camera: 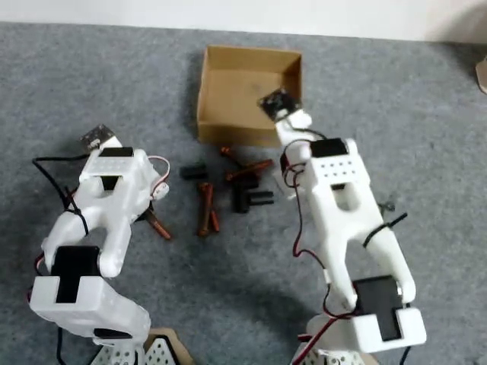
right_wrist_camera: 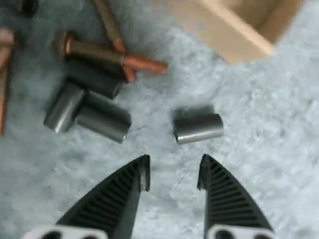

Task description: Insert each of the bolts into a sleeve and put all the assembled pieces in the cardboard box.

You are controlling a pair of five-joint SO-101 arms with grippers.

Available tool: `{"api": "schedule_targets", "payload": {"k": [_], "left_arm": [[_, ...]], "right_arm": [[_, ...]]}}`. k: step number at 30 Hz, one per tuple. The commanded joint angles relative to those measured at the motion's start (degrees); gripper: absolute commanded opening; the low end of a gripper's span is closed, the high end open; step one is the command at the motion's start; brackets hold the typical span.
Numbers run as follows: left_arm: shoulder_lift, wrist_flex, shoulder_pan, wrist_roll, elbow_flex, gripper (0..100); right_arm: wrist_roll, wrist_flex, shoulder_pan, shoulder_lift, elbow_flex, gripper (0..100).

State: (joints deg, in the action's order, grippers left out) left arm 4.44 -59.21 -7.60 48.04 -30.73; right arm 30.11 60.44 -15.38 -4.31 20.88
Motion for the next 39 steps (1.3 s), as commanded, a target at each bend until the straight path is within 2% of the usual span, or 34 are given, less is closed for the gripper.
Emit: {"api": "schedule_targets", "payload": {"k": [1, 6, 12, 15, 30, 39], "left_arm": [[-0.66, -0.09, 0.66, -0.62, 2.68, 1], [-0.66, -0.09, 0.75, -0.62, 2.68, 1], [-0.66, -0.09, 0.75, -0.79, 2.68, 1], [-0.66, -0.09, 0.66, -3.34, 2.68, 1], [-0.66, 0.09, 0.75, -3.78, 2.77, 1], [-0.66, 1.58, 0.66, -3.87, 2.68, 1]], "right_arm": [[7.91, 0.48, -0.04, 0.84, -2.68, 16.3], [16.97, 0.57, -2.42, 4.18, -2.68, 16.3], [23.21, 3.3, -6.73, 6.46, -2.59, 16.3], [25.41, 3.74, -8.66, 6.55, -2.59, 16.3], [43.34, 3.38, -10.42, 7.16, -0.31, 16.3], [44.57, -11.03, -11.91, 18.51, 1.36, 16.3]]}}
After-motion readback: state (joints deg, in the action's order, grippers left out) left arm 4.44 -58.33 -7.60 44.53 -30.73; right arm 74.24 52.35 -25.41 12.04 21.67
